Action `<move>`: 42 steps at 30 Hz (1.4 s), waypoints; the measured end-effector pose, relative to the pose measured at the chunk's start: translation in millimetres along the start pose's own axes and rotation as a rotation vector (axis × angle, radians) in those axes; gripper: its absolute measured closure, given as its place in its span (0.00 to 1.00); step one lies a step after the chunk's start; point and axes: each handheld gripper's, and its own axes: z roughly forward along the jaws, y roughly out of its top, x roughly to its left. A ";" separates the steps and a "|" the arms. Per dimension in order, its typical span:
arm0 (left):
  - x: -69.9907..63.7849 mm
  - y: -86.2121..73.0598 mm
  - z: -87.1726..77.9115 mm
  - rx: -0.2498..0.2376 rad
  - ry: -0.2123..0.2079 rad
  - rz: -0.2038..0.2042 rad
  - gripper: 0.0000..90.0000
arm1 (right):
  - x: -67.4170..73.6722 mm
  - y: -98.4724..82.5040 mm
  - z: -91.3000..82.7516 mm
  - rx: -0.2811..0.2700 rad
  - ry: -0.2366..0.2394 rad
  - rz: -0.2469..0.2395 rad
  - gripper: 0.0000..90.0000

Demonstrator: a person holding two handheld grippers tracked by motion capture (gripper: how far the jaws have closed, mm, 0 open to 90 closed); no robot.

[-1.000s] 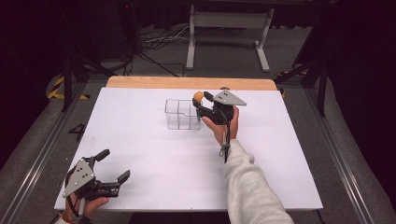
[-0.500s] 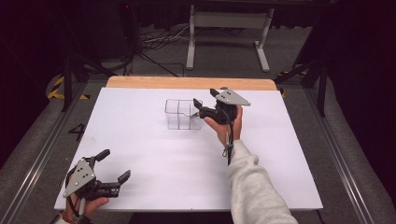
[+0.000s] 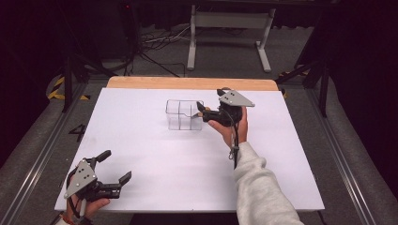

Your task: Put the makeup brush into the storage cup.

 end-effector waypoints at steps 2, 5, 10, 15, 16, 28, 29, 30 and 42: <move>0.2 -0.4 0.1 0.000 0.000 -0.004 0.04 | -1.2 0.5 -3.2 -0.011 -0.015 0.000 0.15; -0.3 -0.7 1.0 0.002 -0.003 -0.005 0.04 | -2.7 1.6 -7.7 -0.017 -0.027 0.003 0.16; -0.9 -0.7 1.4 0.006 -0.004 0.001 0.04 | -4.3 2.9 -15.5 -0.009 -0.040 -0.017 0.16; -1.1 -0.8 1.6 0.009 -0.003 0.002 0.04 | -5.4 3.2 -20.7 -0.001 -0.050 -0.030 0.16; -1.0 -0.9 1.7 0.010 -0.002 0.003 0.04 | -5.8 3.0 -21.7 -0.001 -0.049 -0.030 0.16; -1.5 -1.4 1.2 0.005 0.004 0.001 0.04 | -9.0 -0.6 -33.9 0.010 -0.050 -0.041 0.17; -1.5 -1.5 1.1 0.005 0.003 0.000 0.04 | -9.0 -0.8 -34.9 0.011 -0.052 -0.042 0.17; -1.4 -1.6 1.1 0.005 0.002 0.001 0.04 | -9.1 -1.0 -36.2 0.012 -0.052 -0.042 0.17; -2.3 -2.2 1.4 0.011 0.000 0.002 0.04 | -10.5 -2.9 -50.0 0.018 -0.042 -0.059 0.17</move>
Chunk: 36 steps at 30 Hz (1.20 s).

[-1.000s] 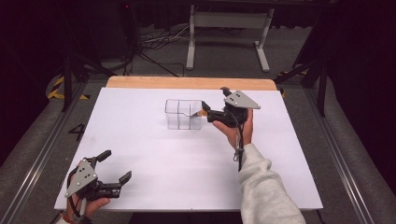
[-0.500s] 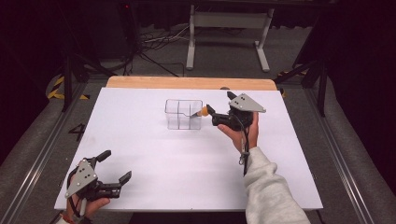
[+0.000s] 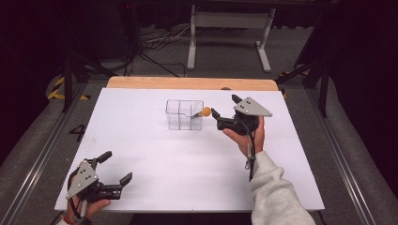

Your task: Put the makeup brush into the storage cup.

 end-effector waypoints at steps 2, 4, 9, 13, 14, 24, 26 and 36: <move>-0.2 -0.1 0.3 0.002 0.002 0.001 0.04 | -0.7 -0.2 -3.7 -0.002 0.002 -0.004 0.17; -0.2 -0.1 0.3 0.002 0.002 0.000 0.04 | -1.0 -0.4 -6.4 -0.001 0.002 -0.012 0.17; -0.1 -0.7 0.7 0.006 0.003 -0.001 0.04 | -2.1 -1.4 -11.7 -0.004 0.000 -0.019 0.17; -0.6 -1.0 1.6 0.009 0.002 0.000 0.04 | -4.1 -4.3 -18.5 -0.001 0.000 -0.027 0.17; -1.0 -1.0 1.7 0.010 0.004 -0.002 0.04 | -5.1 -5.2 -20.1 0.002 0.002 -0.026 0.17; -2.2 -0.6 1.9 0.009 0.002 0.005 0.03 | -11.7 -14.4 -36.3 0.017 0.002 -0.040 0.17; -2.3 -0.5 2.1 0.010 0.004 0.003 0.03 | -13.2 -16.3 -40.0 0.016 -0.001 -0.045 0.17; -2.9 -0.8 2.7 0.008 0.009 -0.002 0.03 | -17.7 -25.9 -53.9 0.033 -0.008 -0.061 0.17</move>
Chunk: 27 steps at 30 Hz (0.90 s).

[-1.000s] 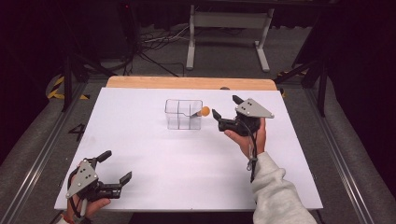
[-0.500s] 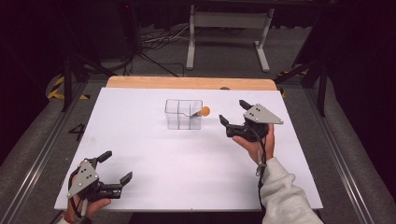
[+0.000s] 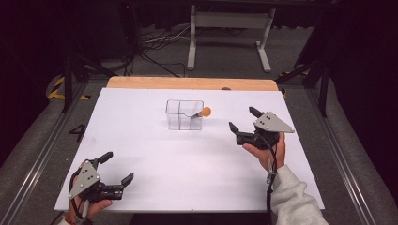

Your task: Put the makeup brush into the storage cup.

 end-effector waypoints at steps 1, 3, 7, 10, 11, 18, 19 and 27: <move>0.0 0.0 0.0 0.000 0.000 0.000 0.03 | -0.1 -0.9 -1.0 0.004 0.000 -0.005 0.17; -0.3 -0.1 0.3 0.003 0.002 -0.002 0.03 | 0.0 -2.9 -3.3 0.008 -0.001 -0.015 0.17; -0.3 -0.2 0.4 0.003 0.002 -0.002 0.03 | 0.3 -6.9 -7.3 0.016 0.003 -0.020 0.17; -0.5 -0.1 0.4 0.004 0.002 0.001 0.03 | 0.2 -9.9 -11.3 0.018 0.006 -0.023 0.17; -0.5 0.0 0.4 0.004 0.000 0.004 0.03 | 0.3 -10.8 -12.5 0.020 0.003 -0.028 0.17; -0.9 0.2 0.4 0.007 0.001 0.004 0.03 | -0.4 -18.0 -21.7 0.034 -0.006 -0.044 0.16; -0.9 0.3 0.3 0.008 0.002 0.007 0.03 | -0.5 -18.9 -23.1 0.033 -0.009 -0.049 0.16; -1.2 0.3 0.4 0.006 0.001 0.009 0.03 | -0.3 -25.7 -32.6 0.044 -0.013 -0.077 0.15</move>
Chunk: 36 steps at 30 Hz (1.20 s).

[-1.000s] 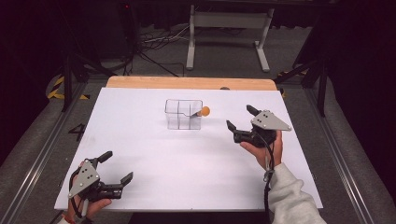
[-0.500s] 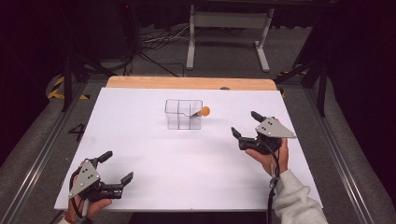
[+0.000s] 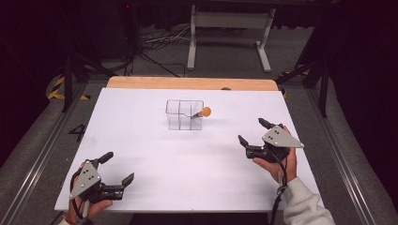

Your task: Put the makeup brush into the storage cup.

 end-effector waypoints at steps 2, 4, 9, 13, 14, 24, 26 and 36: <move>0.0 0.0 0.0 0.000 -0.001 0.001 0.03 | 0.3 -2.4 -2.1 0.005 -0.001 -0.011 0.15; -0.4 -0.1 0.2 0.001 0.000 -0.003 0.03 | 0.6 -5.3 -4.5 0.008 0.001 -0.007 0.15; -0.3 0.0 0.3 0.002 0.001 0.000 0.03 | 2.5 -10.4 -8.0 0.020 0.001 -0.023 0.15; -0.3 0.0 0.3 0.002 0.001 0.000 0.03 | 5.1 -18.0 -12.2 0.036 0.006 -0.034 0.14; -0.4 0.0 0.4 0.002 0.001 0.000 0.03 | 5.3 -20.0 -13.2 0.039 0.007 -0.036 0.14; -0.3 -0.2 0.4 0.003 0.001 0.003 0.03 | 4.8 -39.4 -26.7 0.059 0.025 -0.006 0.13; -0.3 -0.2 0.6 0.003 0.000 0.003 0.03 | 4.1 -42.9 -29.4 0.065 0.024 -0.006 0.12; -0.6 -0.5 1.0 0.004 -0.001 0.004 0.03 | 2.5 -60.4 -39.7 0.086 0.014 -0.006 0.12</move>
